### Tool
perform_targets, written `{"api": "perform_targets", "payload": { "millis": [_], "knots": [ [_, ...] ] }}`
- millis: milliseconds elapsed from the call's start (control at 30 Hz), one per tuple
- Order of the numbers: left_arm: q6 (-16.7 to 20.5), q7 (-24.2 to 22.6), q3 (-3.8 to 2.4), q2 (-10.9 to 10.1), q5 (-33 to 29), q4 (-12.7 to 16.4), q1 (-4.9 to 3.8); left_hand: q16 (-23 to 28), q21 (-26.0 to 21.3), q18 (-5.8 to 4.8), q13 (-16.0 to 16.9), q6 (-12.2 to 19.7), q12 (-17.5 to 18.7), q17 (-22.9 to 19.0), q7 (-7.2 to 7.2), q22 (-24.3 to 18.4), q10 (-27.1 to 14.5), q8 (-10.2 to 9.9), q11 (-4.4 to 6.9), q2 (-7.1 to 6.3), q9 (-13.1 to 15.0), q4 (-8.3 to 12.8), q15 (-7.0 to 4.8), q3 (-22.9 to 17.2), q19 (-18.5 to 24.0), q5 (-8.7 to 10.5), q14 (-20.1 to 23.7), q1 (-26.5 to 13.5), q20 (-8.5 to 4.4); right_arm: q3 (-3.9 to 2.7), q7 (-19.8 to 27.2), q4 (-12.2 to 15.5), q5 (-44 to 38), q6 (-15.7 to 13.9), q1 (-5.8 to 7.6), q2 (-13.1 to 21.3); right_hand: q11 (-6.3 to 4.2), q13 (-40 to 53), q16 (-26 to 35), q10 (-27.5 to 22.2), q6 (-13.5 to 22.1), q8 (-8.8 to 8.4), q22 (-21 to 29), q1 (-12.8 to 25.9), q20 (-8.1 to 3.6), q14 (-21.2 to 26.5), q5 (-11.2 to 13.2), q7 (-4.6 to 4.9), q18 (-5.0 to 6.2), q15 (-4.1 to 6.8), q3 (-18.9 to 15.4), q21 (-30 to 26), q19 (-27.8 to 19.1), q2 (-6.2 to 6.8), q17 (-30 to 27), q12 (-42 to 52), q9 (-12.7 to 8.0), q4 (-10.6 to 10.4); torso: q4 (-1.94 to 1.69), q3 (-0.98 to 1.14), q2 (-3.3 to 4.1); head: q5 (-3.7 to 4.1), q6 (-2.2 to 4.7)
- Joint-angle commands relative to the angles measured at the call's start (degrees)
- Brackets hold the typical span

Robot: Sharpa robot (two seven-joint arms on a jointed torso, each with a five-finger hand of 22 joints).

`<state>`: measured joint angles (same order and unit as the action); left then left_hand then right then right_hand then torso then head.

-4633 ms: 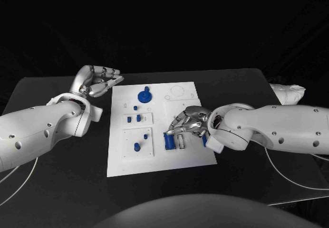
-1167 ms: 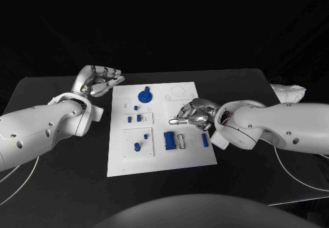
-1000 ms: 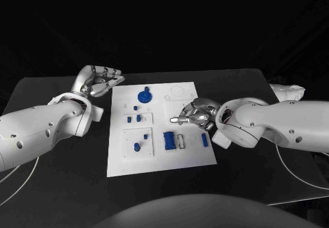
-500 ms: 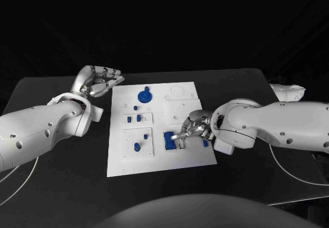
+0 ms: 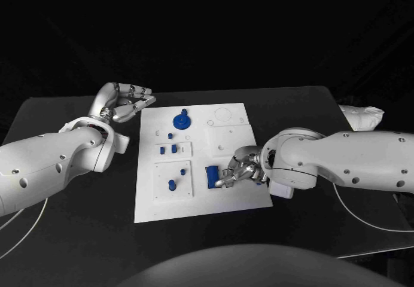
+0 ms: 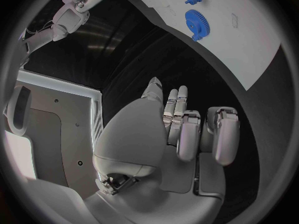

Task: Assemble the parts on the task board

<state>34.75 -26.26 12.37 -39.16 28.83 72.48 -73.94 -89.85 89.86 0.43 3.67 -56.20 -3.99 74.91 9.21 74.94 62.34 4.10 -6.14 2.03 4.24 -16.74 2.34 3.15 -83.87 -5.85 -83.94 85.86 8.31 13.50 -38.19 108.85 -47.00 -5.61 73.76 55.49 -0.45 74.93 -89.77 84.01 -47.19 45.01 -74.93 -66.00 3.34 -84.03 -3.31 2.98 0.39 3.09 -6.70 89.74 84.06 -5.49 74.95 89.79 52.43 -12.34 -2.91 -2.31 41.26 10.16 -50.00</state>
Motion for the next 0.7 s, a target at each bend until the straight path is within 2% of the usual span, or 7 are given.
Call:
{"api": "perform_targets", "payload": {
  "millis": [33, 233, 500, 700],
  "knots": [
    [-0.85, -0.21, -0.05, 0.11, 0.32, 0.11, -0.04, -0.15, 0.14, -0.43, -0.01, -0.31, 0.02, 15.09, -0.08, 15.06, 0.30, -0.27, 0.00, 0.51, -0.09, 0.01, -0.13, 0.34, -6.13, -0.21, -6.06, -0.20, -0.14, 0.02, -0.55, -0.06, -0.66, 2.57, -0.09, -0.14, -0.47, 15.07, -0.23, 5.99, -0.14, 0.06, -15.07, 0.59, -0.50, -5.97, 0.24, -0.43, -0.39, 0.56, -0.08, 0.26, 5.94, -0.61, 15.05, 0.21, 0.28, -0.40, -0.03, -0.03, -0.05, -0.08, 0.00],
    [-0.82, -0.25, -0.05, 0.15, 0.34, 0.06, -0.04, -0.15, 0.14, -0.43, -0.01, -0.31, 0.02, 15.09, -0.08, 15.06, 0.30, -0.27, 0.00, 0.51, -0.09, 0.01, -0.13, 0.34, -6.13, -0.21, -6.06, -0.20, -0.14, 0.02, -0.49, -0.48, -0.49, 2.84, -0.11, -0.46, -0.49, 15.07, -0.23, 5.99, -0.12, 0.02, -15.07, 0.82, -0.53, -5.97, 0.23, -0.45, -0.39, 0.58, -0.12, 0.26, 5.94, -0.75, 15.05, 0.21, 0.41, -0.54, 0.00, -0.02, -0.04, -0.06, 0.00],
    [-0.79, -0.25, -0.05, 0.18, 0.35, -0.03, -0.04, -0.15, 0.14, -0.43, -0.01, -0.31, 0.02, 15.09, -0.08, 15.06, 0.30, -0.27, 0.00, 0.51, -0.09, 0.01, -0.13, 0.34, -6.13, -0.21, -6.06, -0.20, -0.14, 0.02, -0.81, -1.43, -0.71, 2.76, -0.12, -1.16, -0.70, 15.07, -0.23, 5.99, -0.02, -0.26, -15.07, -0.52, -0.74, -5.97, 0.20, -0.67, -0.39, 0.77, 0.96, 0.26, 5.94, -2.12, 15.05, 0.21, 1.26, 0.37, -0.04, -0.02, -0.02, 0.02, 0.00],
    [-0.78, -0.25, -0.05, 0.21, 0.35, -0.07, -0.04, -0.15, 0.14, -0.43, -0.01, -0.31, 0.02, 15.09, -0.08, 15.06, 0.30, -0.27, 0.00, 0.51, -0.09, 0.01, -0.13, 0.34, -6.13, -0.21, -6.06, -0.20, -0.14, 0.02, -0.78, -1.56, -0.83, 2.43, -0.12, -1.26, -0.73, 15.07, -0.23, 5.99, 0.00, -0.34, -15.07, -0.85, -0.77, -5.97, 0.18, -0.70, -0.39, 0.80, 1.19, 0.26, 5.94, -2.34, 15.05, 0.21, 1.43, 0.61, -0.01, -0.02, 0.02, -0.01, 0.00]
  ]
}}
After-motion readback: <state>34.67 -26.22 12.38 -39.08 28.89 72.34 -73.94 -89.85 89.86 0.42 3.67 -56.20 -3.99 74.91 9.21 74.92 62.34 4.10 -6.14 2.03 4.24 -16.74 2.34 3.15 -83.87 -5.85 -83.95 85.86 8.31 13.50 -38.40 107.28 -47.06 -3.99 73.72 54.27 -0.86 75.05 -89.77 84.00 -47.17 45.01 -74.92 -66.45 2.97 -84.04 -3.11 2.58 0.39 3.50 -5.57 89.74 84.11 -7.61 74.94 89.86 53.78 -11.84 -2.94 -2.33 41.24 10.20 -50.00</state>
